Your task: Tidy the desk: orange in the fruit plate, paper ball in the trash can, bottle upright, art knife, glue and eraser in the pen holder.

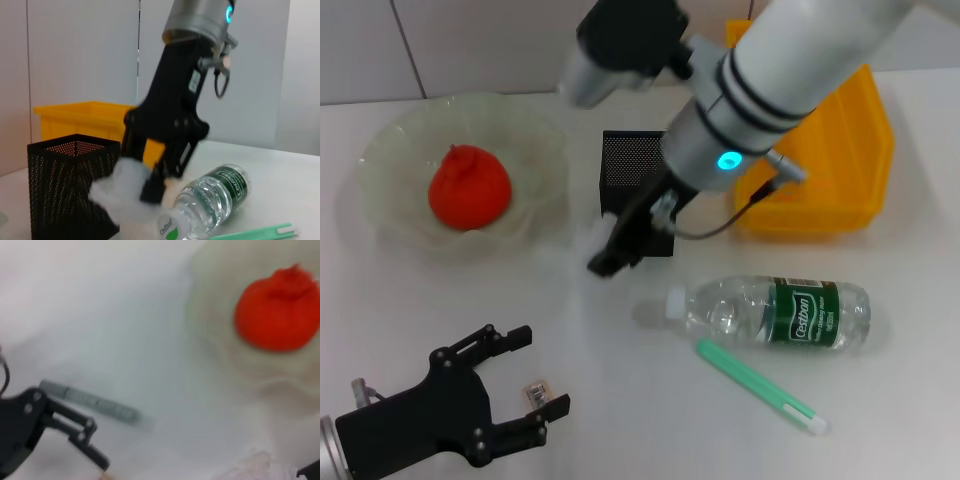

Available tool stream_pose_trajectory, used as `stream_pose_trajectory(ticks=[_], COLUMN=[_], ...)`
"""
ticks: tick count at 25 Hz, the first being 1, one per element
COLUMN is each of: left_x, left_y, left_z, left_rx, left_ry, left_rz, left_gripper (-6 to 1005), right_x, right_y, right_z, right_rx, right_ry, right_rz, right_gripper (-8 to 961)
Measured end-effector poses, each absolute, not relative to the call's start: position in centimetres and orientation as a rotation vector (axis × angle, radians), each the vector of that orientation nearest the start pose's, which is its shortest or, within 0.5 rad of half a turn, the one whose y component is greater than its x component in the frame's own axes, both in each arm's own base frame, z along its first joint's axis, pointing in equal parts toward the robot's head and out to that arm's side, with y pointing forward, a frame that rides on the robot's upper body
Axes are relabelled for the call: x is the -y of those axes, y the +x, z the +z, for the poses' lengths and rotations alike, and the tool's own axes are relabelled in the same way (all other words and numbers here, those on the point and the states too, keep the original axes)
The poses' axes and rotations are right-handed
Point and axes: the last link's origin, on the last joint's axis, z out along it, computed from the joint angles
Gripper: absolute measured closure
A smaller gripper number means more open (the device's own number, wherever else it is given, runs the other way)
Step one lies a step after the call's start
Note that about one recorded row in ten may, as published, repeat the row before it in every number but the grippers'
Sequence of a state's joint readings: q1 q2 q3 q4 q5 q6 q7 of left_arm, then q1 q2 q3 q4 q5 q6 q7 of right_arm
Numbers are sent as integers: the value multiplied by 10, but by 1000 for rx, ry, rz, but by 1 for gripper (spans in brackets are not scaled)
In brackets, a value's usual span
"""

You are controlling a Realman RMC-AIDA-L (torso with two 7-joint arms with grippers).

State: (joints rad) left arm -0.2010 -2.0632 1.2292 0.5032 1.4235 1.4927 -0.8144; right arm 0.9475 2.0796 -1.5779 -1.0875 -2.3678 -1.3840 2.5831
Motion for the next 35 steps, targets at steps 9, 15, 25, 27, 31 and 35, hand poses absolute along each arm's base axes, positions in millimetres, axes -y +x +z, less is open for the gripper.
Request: stream_pose_trajectory(ticks=[9,15,25,27,31,35], left_x=[-231,-231,-233,-233,-233,-233], left_y=[-304,-304,-302,-302,-301,-302], left_z=[-49,-50,-51,-51,-51,-51], left_rx=[327,327,321,321,321,322], left_ry=[-2647,-2650,-2656,-2657,-2657,-2656], left_rz=[-820,-822,-829,-829,-829,-829], left_gripper=[145,145,146,146,146,146], right_x=[-395,-405,-419,-421,-426,-429], right_y=[72,98,152,158,174,180], right_z=[9,52,83,84,82,80], right_rx=[-694,-762,-830,-833,-865,-882], right_ry=[-2701,-2535,-2267,-2238,-2195,-2179], right_rz=[-132,-53,-103,-105,-111,-103], right_gripper=[562,564,563,559,552,546])
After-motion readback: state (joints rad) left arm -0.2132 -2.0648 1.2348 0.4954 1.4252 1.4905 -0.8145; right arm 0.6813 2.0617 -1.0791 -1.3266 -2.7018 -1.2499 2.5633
